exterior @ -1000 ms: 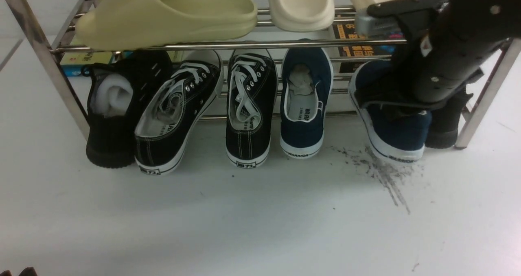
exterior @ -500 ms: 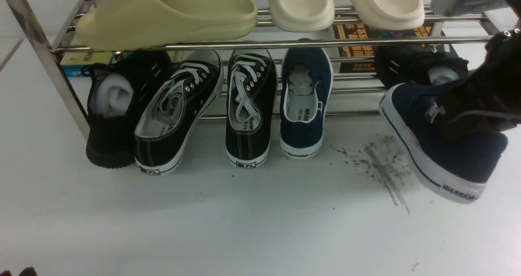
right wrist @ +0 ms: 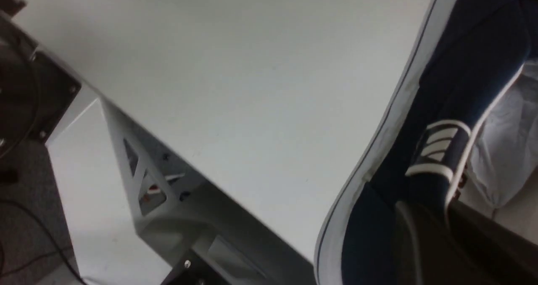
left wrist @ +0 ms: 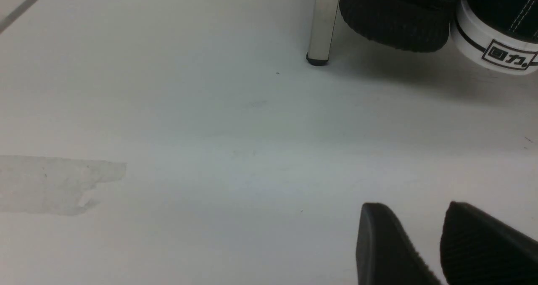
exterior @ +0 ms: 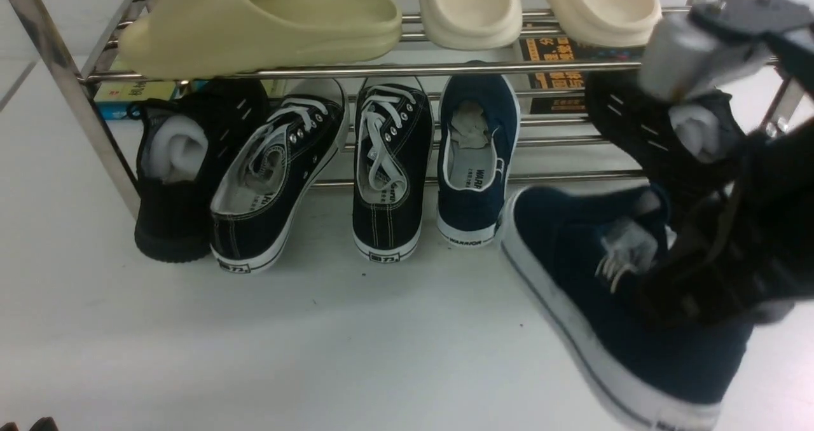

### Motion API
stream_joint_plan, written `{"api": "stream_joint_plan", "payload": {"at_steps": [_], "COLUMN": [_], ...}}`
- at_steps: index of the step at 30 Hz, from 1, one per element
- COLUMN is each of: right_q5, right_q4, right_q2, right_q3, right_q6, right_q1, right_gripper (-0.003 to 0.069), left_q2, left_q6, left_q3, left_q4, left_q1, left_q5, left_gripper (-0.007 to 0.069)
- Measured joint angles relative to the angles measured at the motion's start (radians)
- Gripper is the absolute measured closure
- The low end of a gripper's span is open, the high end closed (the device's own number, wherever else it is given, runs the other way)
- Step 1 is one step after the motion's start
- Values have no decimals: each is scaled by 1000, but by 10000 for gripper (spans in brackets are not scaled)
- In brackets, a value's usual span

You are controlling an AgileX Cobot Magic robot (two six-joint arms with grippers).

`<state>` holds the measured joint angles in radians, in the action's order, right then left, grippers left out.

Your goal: Take the shoes off the shelf with your hand on the white table.

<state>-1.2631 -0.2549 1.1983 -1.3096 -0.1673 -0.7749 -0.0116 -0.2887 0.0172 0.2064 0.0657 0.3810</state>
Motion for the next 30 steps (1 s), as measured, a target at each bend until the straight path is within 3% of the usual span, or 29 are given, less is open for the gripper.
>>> {"api": "stream_joint_plan", "payload": {"at_steps": [6,12,21,30], "right_q5": [-2,13,262,400], "right_q4": [119,278,443,467], "right_q2": [0,19,219,383], "right_q3": [84,154,165,165], "right_q6": [-267,-496,-516,-506], "right_q1": [-255,-420,-447,-454], "right_gripper": [613,613,613,613], "left_q2": [0,0,0,0], "left_q6": [0,0,0,0], "left_q3": [0,0,0,0], "left_q4": [0,0,0,0], "left_q1": [0,0,0,0], "left_q5": [0,0,0,0], "left_gripper": [383,383,382,382]}}
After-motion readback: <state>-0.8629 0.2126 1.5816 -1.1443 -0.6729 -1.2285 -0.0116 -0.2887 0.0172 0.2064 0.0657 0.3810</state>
